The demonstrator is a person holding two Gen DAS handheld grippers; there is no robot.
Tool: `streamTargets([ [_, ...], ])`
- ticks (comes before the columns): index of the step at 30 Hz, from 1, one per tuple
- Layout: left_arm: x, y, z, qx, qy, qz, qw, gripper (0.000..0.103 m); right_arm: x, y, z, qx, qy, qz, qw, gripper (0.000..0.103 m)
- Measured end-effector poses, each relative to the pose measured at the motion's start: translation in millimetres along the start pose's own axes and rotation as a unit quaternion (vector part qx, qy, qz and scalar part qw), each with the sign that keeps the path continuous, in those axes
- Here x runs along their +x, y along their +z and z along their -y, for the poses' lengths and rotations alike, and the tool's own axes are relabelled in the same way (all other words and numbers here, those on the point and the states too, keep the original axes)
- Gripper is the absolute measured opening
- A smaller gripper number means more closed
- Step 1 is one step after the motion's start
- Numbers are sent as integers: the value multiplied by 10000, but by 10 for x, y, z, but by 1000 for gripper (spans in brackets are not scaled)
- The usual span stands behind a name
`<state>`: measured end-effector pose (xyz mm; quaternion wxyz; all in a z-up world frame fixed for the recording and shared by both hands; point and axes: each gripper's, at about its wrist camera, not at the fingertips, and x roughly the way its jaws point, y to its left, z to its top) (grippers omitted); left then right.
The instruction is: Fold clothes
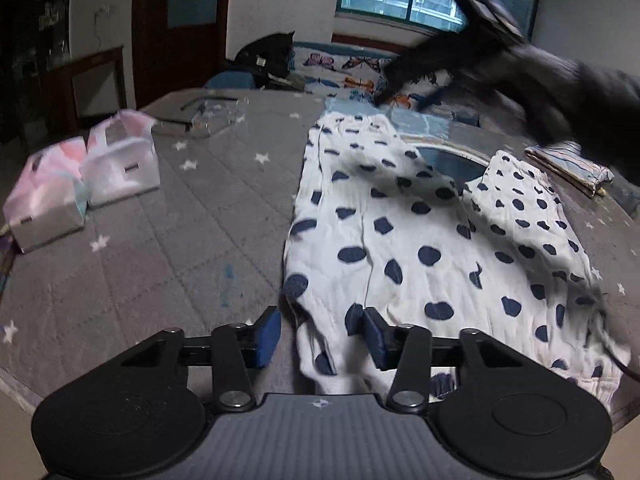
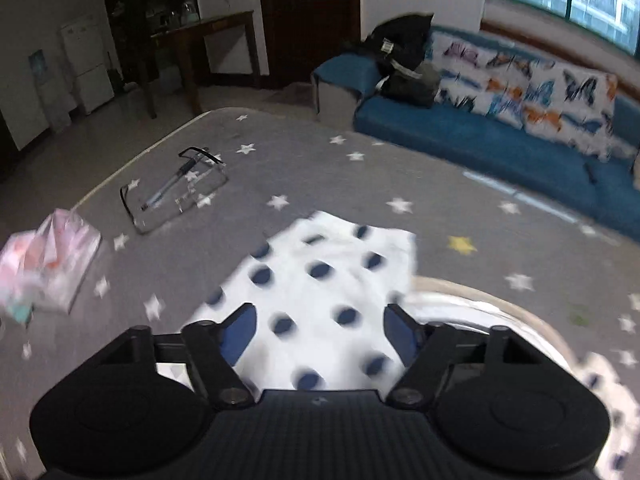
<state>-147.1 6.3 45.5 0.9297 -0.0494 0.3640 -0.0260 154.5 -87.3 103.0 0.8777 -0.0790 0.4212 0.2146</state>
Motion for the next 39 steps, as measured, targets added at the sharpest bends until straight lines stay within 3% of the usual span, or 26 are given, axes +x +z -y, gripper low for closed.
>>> streamTargets([
  [4, 2, -31, -53, -120, -37, -64, 9999, 42, 411, 283, -215, 168, 27, -206, 9996, 65],
  [8, -30, -43, -121, -200, -42, -36, 9998, 42, 765, 495, -382, 354, 52, -380, 9986, 48],
  [17, -31, -56, -190, -190, -124, -75, 9997, 42, 1153, 524, -620, 273, -323, -594, 9973, 49],
  [21, -50, -58, -182, -177, -298, -119, 9993, 40, 1196, 548, -655, 384, -486, -570, 9965, 46],
  [24, -87, -71, -168, -169, -393, -133, 9990, 38, 1209, 564, -637, 479, -579, -521, 9958, 31],
  [26, -110, -87, -164, -179, -434, -145, 9988, 37, 1192, 573, -569, 584, -601, -517, 9951, 14],
  [28, -114, -104, -171, -199, -411, -170, 9988, 37, 1161, 574, -488, 723, -528, -500, 9947, 8],
  [36, -56, -85, -160, -224, -548, -213, 9980, 35, 830, 584, -194, 1148, -124, -236, 9930, 5],
  [39, -19, -86, -138, -156, -639, -220, 9976, 16, 630, 646, -106, 1265, 21, -64, 9919, 5],
])
